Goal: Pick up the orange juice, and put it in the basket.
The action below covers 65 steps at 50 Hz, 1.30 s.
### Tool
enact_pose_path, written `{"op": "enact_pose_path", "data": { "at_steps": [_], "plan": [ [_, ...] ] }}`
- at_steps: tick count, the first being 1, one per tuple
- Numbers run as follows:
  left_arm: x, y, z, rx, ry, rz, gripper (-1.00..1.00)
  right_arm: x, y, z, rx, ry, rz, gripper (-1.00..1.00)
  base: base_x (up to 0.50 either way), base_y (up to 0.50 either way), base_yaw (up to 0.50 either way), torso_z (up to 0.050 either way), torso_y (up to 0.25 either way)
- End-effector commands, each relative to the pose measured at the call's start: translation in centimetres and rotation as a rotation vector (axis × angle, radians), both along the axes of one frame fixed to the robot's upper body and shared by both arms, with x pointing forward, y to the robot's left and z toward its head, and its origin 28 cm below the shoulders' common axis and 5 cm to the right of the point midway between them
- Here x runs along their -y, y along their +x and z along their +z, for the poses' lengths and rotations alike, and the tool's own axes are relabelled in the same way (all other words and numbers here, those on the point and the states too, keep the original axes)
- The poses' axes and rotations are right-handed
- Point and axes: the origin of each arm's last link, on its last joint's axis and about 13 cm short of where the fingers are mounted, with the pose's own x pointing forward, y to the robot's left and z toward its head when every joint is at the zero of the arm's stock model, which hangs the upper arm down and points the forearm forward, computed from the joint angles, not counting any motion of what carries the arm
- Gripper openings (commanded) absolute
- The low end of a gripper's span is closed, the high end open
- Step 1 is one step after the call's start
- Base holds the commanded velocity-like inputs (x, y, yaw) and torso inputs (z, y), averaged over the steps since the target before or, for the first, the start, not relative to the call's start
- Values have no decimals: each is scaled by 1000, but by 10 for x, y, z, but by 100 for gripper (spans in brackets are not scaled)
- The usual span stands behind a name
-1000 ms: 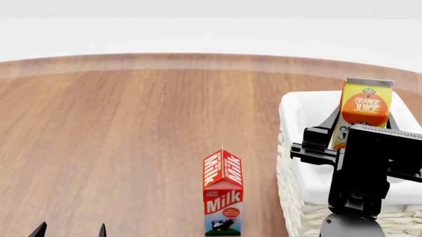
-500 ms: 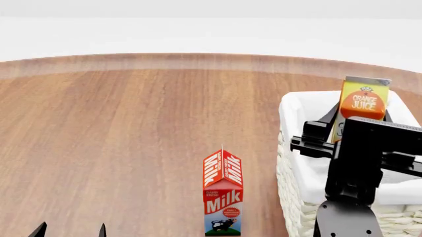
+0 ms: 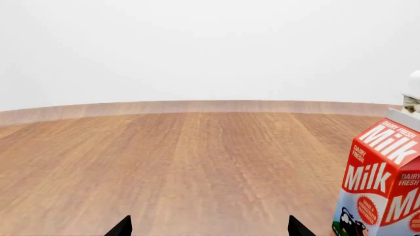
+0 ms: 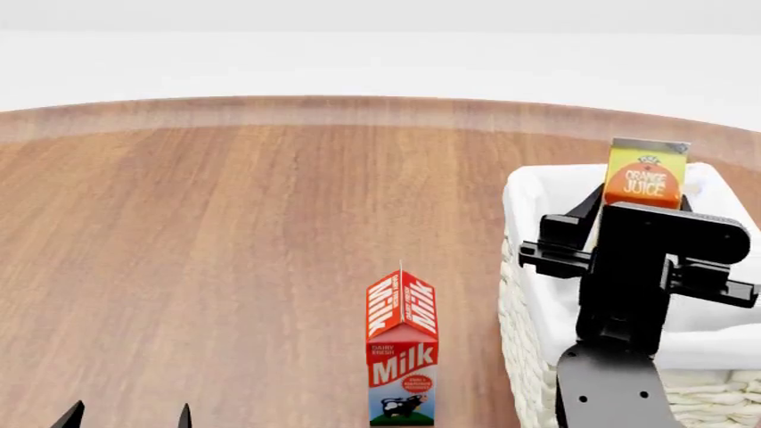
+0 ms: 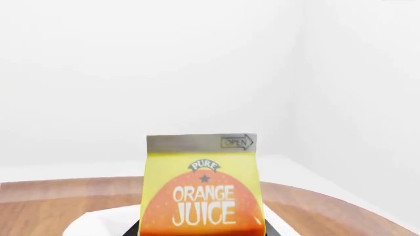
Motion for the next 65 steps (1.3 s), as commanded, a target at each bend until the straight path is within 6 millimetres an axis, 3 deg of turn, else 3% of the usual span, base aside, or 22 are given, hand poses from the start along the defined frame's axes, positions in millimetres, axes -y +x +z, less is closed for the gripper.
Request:
{"op": "enact_pose_path", "data": {
  "at_steps": [1,49,50,65],
  "plan": [
    [0,0,0,0,0,0,100,1,10,1,6,-68,-9,-100,0,0,0,0,0],
    [0,0,0,0,0,0,100,2,23,-19,-13,-52,-11,-100,0,0,0,0,1],
    [0,0,0,0,0,0,100,2,23,-19,-16,-50,-11,100,0,0,0,0,0],
    [0,0,0,0,0,0,100,0,21,-19,-15,-63,-12,100,0,0,0,0,0]
  ]
}}
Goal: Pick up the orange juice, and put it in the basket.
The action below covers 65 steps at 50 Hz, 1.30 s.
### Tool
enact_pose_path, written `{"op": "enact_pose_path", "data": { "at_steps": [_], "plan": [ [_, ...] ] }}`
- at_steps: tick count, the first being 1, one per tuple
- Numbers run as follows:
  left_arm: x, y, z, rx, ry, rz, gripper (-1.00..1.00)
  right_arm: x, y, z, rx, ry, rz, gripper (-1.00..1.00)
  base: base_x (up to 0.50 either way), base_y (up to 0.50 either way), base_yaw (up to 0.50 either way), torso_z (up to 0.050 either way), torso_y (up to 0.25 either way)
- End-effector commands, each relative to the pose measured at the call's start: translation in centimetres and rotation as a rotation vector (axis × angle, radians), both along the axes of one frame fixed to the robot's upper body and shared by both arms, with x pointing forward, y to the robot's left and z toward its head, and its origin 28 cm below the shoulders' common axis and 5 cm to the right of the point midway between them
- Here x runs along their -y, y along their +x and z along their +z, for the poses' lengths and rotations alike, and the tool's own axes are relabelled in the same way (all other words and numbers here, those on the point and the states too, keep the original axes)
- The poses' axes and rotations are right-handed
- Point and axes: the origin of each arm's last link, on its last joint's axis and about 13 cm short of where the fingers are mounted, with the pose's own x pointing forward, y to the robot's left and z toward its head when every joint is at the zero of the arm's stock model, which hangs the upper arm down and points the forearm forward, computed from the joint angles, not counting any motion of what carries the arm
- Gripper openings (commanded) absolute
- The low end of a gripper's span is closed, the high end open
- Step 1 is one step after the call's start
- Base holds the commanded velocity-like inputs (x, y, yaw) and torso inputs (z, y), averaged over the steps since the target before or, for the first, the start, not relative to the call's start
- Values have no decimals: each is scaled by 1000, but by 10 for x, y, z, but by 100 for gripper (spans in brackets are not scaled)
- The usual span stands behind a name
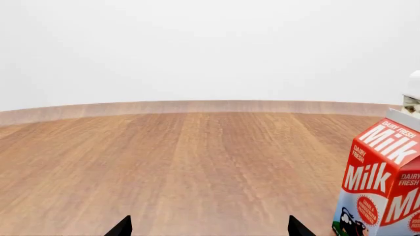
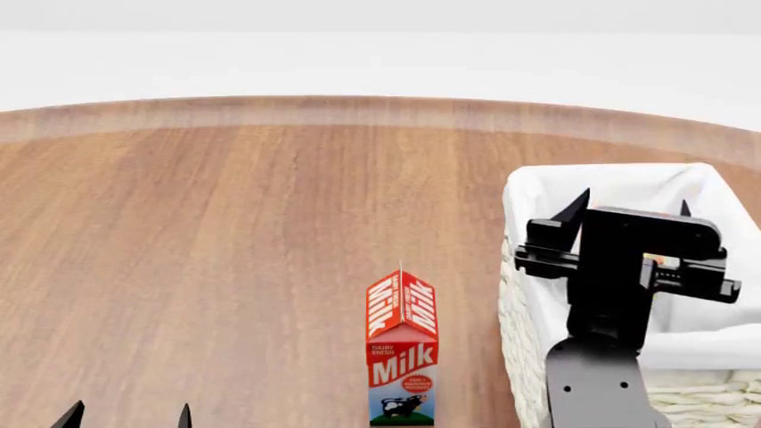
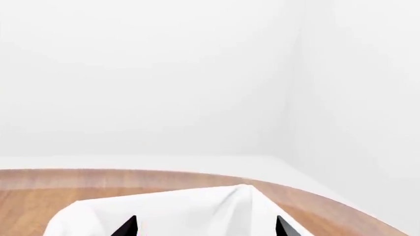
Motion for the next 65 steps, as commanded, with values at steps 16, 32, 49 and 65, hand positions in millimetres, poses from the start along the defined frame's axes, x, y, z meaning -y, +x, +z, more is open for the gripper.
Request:
{"op": "enact_pose_path", "data": {
  "at_steps": [16,32,49,65],
  "plan": [
    [0,0,0,0,0,0,100,-9,-7,17,65,-2,56,100,0,0,0,0,0],
    [0,0,0,0,0,0,100,-10,-32,42,158,-17,132,100,0,0,0,0,0],
    [0,0,0,0,0,0,100,-17,-68,65,253,-8,223,100,0,0,0,0,0],
    [0,0,0,0,0,0,100,-67,-214,-50,256,454,566,100,0,0,0,0,0]
  ]
}}
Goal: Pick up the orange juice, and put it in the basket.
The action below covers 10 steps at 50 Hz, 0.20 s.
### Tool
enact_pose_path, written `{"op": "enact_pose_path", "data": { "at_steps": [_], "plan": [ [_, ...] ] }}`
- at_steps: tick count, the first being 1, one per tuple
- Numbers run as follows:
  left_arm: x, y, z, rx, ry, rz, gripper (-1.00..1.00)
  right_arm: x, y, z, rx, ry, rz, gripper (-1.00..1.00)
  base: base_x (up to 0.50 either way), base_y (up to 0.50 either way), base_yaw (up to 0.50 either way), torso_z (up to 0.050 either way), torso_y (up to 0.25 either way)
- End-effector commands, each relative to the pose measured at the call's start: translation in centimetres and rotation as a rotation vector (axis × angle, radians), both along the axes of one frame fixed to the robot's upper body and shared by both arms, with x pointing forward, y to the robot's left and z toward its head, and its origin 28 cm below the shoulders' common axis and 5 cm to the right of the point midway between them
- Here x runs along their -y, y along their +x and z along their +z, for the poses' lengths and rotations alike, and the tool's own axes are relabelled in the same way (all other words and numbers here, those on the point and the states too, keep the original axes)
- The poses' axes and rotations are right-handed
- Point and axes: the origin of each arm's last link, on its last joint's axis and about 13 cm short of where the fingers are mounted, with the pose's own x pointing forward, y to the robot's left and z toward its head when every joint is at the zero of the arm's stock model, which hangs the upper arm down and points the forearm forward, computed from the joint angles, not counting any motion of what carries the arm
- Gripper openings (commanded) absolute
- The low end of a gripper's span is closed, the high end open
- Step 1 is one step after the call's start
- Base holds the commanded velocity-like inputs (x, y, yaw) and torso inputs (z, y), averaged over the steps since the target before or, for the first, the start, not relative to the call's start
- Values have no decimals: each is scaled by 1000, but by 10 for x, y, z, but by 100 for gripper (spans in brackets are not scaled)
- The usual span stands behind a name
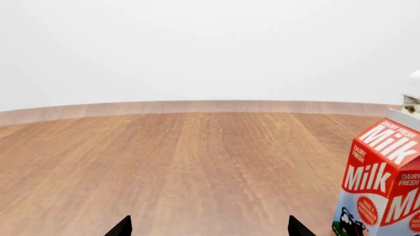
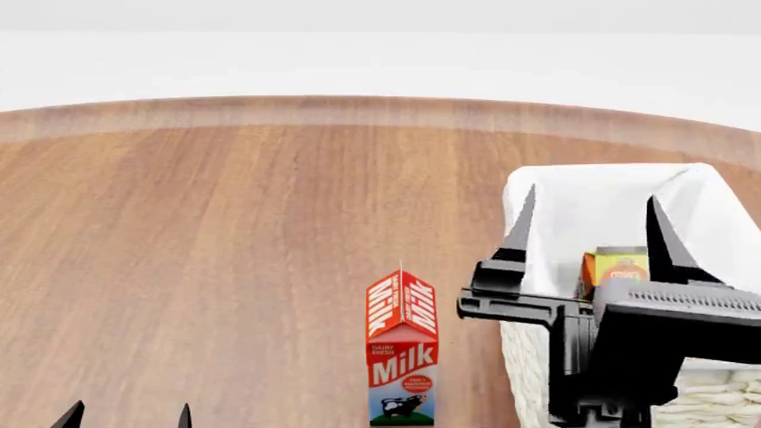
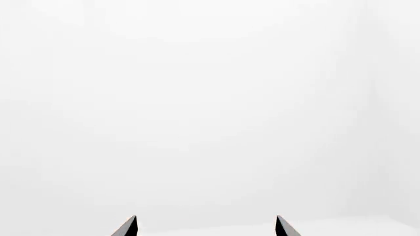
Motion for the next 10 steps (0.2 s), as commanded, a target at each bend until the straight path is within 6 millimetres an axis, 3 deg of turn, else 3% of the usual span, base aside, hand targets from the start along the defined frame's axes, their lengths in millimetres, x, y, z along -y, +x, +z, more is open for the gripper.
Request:
{"op": "enact_pose_path", "data": {
  "at_steps": [1,2,3,4,5,6,7,9,10],
  "plan": [
    [0,0,0,0,0,0,100,-64,-124,-114,-36,268,336,100,0,0,0,0,0],
    [0,0,0,0,0,0,100,-72,-117,-124,29,271,312,100,0,0,0,0,0],
    [0,0,0,0,0,0,100,-96,-100,-122,121,266,307,100,0,0,0,0,0],
    [0,0,0,0,0,0,100,-111,-115,-143,47,362,306,100,0,0,0,0,0],
    [0,0,0,0,0,0,100,-124,-135,-171,-142,368,346,100,0,0,0,0,0],
    [0,0,0,0,0,0,100,-121,-156,-196,-282,267,361,100,0,0,0,0,0],
    [0,0,0,0,0,0,100,-105,-182,-223,-444,211,314,100,0,0,0,0,0],
    [0,0,0,0,0,0,100,-101,-222,-247,-627,-5,367,100,0,0,0,0,0],
    [0,0,0,0,0,0,100,-103,-223,-247,-633,0,402,100,0,0,0,0,0]
  ]
}}
